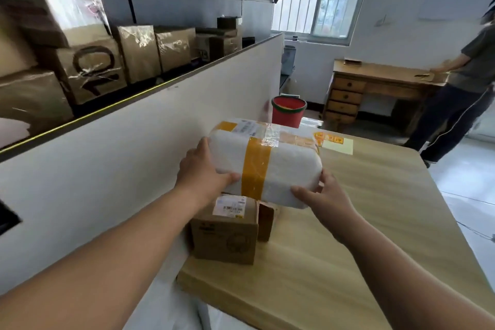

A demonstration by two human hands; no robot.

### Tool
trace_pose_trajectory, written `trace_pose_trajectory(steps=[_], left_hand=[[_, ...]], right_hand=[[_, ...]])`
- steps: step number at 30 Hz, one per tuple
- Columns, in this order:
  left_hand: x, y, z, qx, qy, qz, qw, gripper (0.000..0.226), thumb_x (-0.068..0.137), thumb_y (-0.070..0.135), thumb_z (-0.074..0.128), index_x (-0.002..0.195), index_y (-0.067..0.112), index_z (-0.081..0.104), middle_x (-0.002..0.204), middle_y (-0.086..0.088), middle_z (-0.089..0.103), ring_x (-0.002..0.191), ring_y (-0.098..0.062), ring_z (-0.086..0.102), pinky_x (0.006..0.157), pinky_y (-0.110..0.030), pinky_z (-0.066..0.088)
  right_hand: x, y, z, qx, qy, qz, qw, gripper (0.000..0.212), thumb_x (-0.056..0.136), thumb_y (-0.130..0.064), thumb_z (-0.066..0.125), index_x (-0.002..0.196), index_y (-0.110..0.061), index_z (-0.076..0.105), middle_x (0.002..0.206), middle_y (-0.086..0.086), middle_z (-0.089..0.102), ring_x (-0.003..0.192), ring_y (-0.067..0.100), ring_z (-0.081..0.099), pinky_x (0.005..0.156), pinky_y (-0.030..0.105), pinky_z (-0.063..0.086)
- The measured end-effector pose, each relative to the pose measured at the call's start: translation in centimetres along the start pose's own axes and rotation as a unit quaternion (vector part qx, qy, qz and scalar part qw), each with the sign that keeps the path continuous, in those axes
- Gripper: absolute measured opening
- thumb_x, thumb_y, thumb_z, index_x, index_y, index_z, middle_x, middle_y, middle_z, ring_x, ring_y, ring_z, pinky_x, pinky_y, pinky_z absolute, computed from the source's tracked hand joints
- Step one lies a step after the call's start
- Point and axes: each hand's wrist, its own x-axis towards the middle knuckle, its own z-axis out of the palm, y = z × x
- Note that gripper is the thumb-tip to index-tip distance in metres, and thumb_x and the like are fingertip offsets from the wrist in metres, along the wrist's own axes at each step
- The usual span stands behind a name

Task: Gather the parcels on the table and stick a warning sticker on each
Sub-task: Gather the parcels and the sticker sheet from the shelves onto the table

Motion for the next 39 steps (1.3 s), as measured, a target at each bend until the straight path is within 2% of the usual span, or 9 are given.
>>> trace_pose_trajectory(steps=[6,11,18,22,26,29,32,35,39], left_hand=[[6.2,-0.9,4.7,0.016,-0.020,-0.055,0.998,0.098,0.062,0.046,0.082,0.138,0.022,0.025,0.131,-0.009,0.046,0.116,-0.028,0.048,0.093,-0.041,0.046],[7.3,-0.9,7.9,0.024,-0.043,-0.059,0.997,0.110,0.064,0.041,0.083,0.146,0.021,0.012,0.140,-0.007,0.037,0.126,-0.025,0.040,0.098,-0.038,0.039],[6.4,-1.6,8.6,0.042,-0.051,-0.087,0.994,0.110,0.068,0.043,0.081,0.149,0.020,0.011,0.144,-0.008,0.035,0.128,-0.026,0.039,0.102,-0.039,0.037],[5.8,-1.2,8.1,0.064,-0.051,-0.113,0.990,0.113,0.071,0.047,0.077,0.152,0.017,0.004,0.150,-0.012,0.027,0.136,-0.028,0.031,0.109,-0.041,0.030],[3.9,-0.3,6.4,0.102,-0.027,-0.110,0.988,0.111,0.073,0.051,0.073,0.151,0.015,0.003,0.153,-0.014,0.023,0.139,-0.031,0.026,0.111,-0.042,0.027],[1.3,0.5,4.1,0.122,-0.010,-0.085,0.989,0.108,0.075,0.053,0.070,0.151,0.017,0.003,0.154,-0.011,0.020,0.140,-0.029,0.023,0.111,-0.041,0.026],[-2.5,1.1,0.6,0.162,0.020,-0.043,0.986,0.101,0.078,0.054,0.066,0.151,0.018,0.007,0.155,-0.008,0.020,0.141,-0.027,0.022,0.111,-0.039,0.025],[-7.7,0.9,-3.5,0.222,0.044,-0.020,0.974,0.094,0.083,0.057,0.059,0.151,0.018,0.008,0.157,-0.007,0.016,0.143,-0.026,0.017,0.115,-0.039,0.021],[-16.8,-0.6,-9.5,0.301,0.083,-0.039,0.949,0.090,0.084,0.063,0.051,0.152,0.019,0.009,0.158,-0.008,0.014,0.145,-0.026,0.012,0.117,-0.041,0.016]], right_hand=[[8.7,3.4,0.9,-0.020,-0.012,-0.007,1.000,0.056,0.075,-0.017,0.078,0.119,-0.024,0.045,0.103,-0.014,0.052,0.093,0.007,0.056,0.069,0.022,0.055],[11.0,7.2,0.9,-0.027,-0.019,0.018,0.999,0.067,0.073,-0.013,0.076,0.131,-0.019,0.044,0.113,-0.009,0.054,0.104,0.008,0.053,0.085,0.029,0.052],[10.3,9.0,0.5,-0.039,-0.057,0.032,0.997,0.061,0.077,-0.015,0.076,0.121,-0.036,0.039,0.109,-0.019,0.051,0.101,0.003,0.055,0.079,0.021,0.051],[9.6,9.2,0.4,-0.051,-0.076,0.041,0.995,0.067,0.073,-0.033,0.079,0.130,-0.028,0.043,0.120,-0.011,0.056,0.109,0.007,0.055,0.091,0.033,0.051],[8.5,8.2,0.3,-0.109,-0.054,0.047,0.991,0.076,0.075,-0.047,0.074,0.134,-0.015,0.037,0.136,0.004,0.046,0.127,0.022,0.044,0.104,0.042,0.041],[7.0,5.9,0.5,-0.182,-0.020,-0.011,0.983,0.087,0.082,-0.045,0.067,0.148,-0.009,0.023,0.151,0.010,0.029,0.142,0.025,0.023,0.117,0.044,0.021],[4.4,2.7,1.9,-0.253,-0.052,-0.077,0.963,0.085,0.088,-0.048,0.058,0.152,-0.015,0.013,0.160,0.005,0.009,0.147,0.022,0.006,0.120,0.039,0.010],[0.5,-1.0,4.6,-0.278,-0.110,-0.146,0.943,0.079,0.091,-0.049,0.053,0.152,-0.020,0.013,0.161,0.001,0.003,0.148,0.021,0.004,0.118,0.038,0.008],[-7.1,-5.5,8.2,-0.277,-0.171,-0.250,0.912,0.073,0.092,-0.046,0.052,0.151,-0.018,0.019,0.161,0.004,0.009,0.147,0.023,0.009,0.119,0.037,0.011]])
